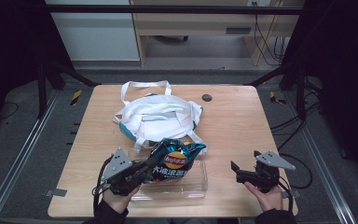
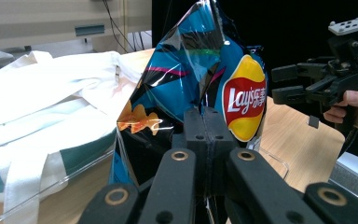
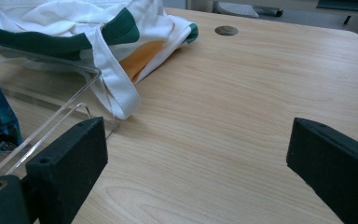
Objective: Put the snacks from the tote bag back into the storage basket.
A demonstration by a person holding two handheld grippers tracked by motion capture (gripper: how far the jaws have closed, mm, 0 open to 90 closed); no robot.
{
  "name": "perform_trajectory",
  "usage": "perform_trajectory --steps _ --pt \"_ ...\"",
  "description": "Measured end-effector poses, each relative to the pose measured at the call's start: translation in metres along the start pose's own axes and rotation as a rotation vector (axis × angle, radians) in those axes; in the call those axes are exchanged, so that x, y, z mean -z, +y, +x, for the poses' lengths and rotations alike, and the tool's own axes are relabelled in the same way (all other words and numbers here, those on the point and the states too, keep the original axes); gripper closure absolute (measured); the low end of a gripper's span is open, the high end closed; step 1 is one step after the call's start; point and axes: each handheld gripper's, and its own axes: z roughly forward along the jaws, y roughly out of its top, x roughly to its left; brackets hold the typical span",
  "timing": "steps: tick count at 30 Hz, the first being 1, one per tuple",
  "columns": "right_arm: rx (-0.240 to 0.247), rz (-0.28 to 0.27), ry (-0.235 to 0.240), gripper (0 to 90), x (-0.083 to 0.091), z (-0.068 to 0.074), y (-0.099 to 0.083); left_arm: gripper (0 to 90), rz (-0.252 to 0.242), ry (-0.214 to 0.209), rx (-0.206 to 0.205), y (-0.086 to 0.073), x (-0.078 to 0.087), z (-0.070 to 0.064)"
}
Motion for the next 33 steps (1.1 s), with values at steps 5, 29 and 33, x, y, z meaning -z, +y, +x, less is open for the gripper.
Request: perform_trajectory --steps 5,29,33 --pt "0.002 0.001 -0.001 5.6 0.000 0.000 0.000 90.0 0.003 0.005 0.007 -0.003 -0.002 0.002" --pt "0.003 0.003 0.000 5.6 0.000 0.000 0.000 89.6 0.039 0.111 0.055 -0.014 -0.005 0.024" --pt "-0.001 0.003 0.003 5.6 0.000 0.001 0.000 89.6 0.046 0.126 0.060 -0.015 -0.005 0.025"
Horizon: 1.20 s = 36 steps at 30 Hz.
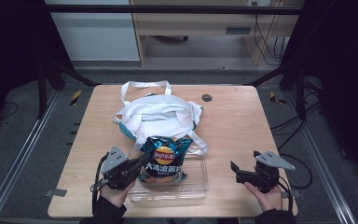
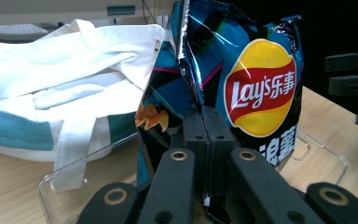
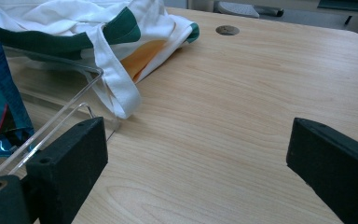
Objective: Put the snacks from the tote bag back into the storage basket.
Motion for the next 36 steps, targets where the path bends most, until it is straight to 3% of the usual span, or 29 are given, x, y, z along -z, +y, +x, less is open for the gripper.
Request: perform_trajectory --steps 12,23,36 --pt "0.005 0.002 -0.001 5.6 -0.001 0.000 0.000 89.2 0.018 0.039 0.024 -0.003 -0.003 0.007" --pt "0.006 0.006 -0.002 5.6 -0.002 0.000 0.000 87.9 -0.004 0.055 0.015 -0.004 -0.008 0.008" --pt "0.007 0.007 -0.001 5.6 -0.002 0.000 0.000 87.1 -0.017 0.084 0.040 -0.001 -0.019 0.013"
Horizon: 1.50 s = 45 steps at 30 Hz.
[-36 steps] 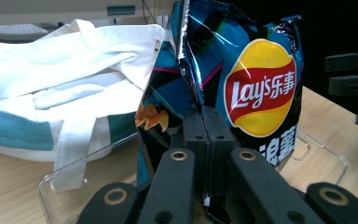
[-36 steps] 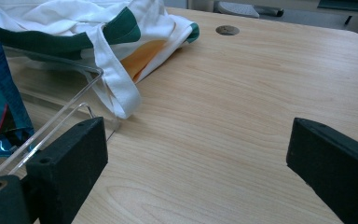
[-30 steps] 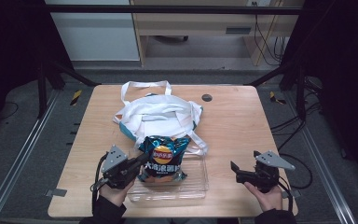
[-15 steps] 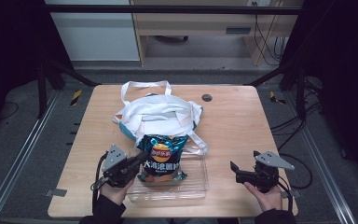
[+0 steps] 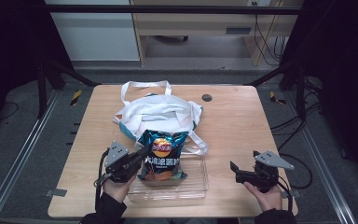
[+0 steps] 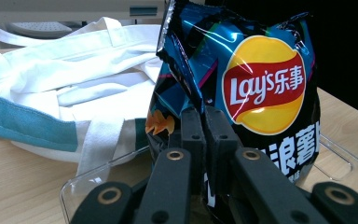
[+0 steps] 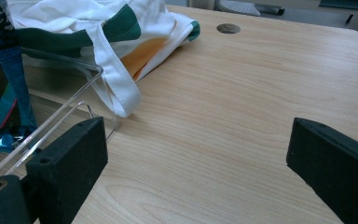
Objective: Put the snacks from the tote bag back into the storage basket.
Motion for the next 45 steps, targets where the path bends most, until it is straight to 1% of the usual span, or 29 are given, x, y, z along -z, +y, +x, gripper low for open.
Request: perform_trajectory --steps 2,6,8,11,14,18,21,24,27,29,30,32,34,41,45 --pt "0.000 -0.001 0.000 5.6 0.000 0.000 0.000 87.1 -0.001 0.010 -0.001 0.001 -0.003 -0.001" --pt "-0.001 -0.001 0.001 5.6 0.000 0.000 0.000 86.9 -0.001 0.012 0.002 0.002 -0.005 -0.001" --pt "-0.002 -0.001 0.002 5.6 0.000 0.000 0.000 86.0 0.001 0.013 0.011 0.002 -0.006 0.000" --pt "0.000 -0.002 0.000 5.6 0.000 0.000 0.000 81.7 0.003 0.015 0.009 0.002 -0.006 0.000" --pt "-0.006 0.000 0.004 5.6 0.000 0.000 0.000 79.2 0.002 0.015 0.000 0.002 -0.007 -0.001" --pt "-0.001 -0.001 0.001 5.6 0.000 0.000 0.000 74.7 -0.002 0.018 -0.010 0.002 -0.006 -0.001" --pt "0.000 -0.003 0.000 5.6 0.000 0.000 0.000 69.8 -0.005 0.018 -0.023 0.002 -0.005 -0.001" --pt "-0.003 0.001 0.003 5.6 0.000 0.000 0.000 64.7 -0.003 0.008 -0.035 0.003 -0.004 -0.001" --pt "-0.001 -0.002 0.000 5.6 0.000 0.000 0.000 60.1 0.002 0.012 -0.051 0.003 -0.002 -0.002" --pt "-0.001 -0.002 0.000 5.6 0.001 0.000 0.000 58.0 0.003 0.013 -0.052 0.003 -0.002 -0.003" --pt "-0.001 -0.003 0.000 5.6 0.001 0.000 0.000 58.0 0.002 0.012 -0.058 0.003 -0.001 -0.003" --pt "0.001 -0.004 0.000 5.6 0.000 0.000 0.000 55.1 -0.001 0.008 -0.067 0.003 0.001 -0.004" --pt "0.000 -0.002 0.001 5.6 0.000 0.000 0.000 53.3 -0.001 0.007 -0.068 0.004 0.001 -0.004" --pt "0.000 -0.006 0.001 5.6 0.001 0.000 0.000 46.9 0.012 -0.010 -0.091 0.004 0.006 -0.005" --pt "-0.004 -0.004 0.000 5.5 0.001 0.000 0.000 42.6 0.014 -0.016 -0.097 0.004 0.010 -0.003"
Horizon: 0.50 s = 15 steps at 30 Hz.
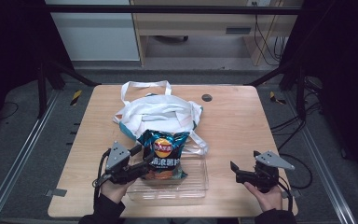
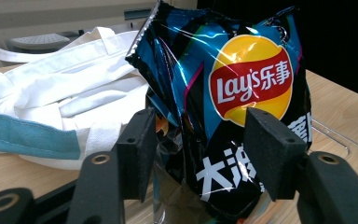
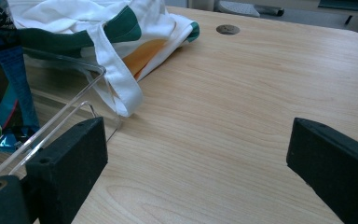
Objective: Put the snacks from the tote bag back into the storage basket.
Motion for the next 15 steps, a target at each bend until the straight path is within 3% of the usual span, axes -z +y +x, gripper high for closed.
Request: perform_trajectory --steps 6,15 --pt "0.002 -0.002 -0.001 5.5 0.000 0.000 0.000 35.0 -0.019 -0.020 -0.018 0.001 0.008 0.005" --pt "0.001 -0.005 -0.003 5.4 0.001 0.000 0.000 26.4 -0.004 -0.030 -0.040 0.000 0.014 0.013"
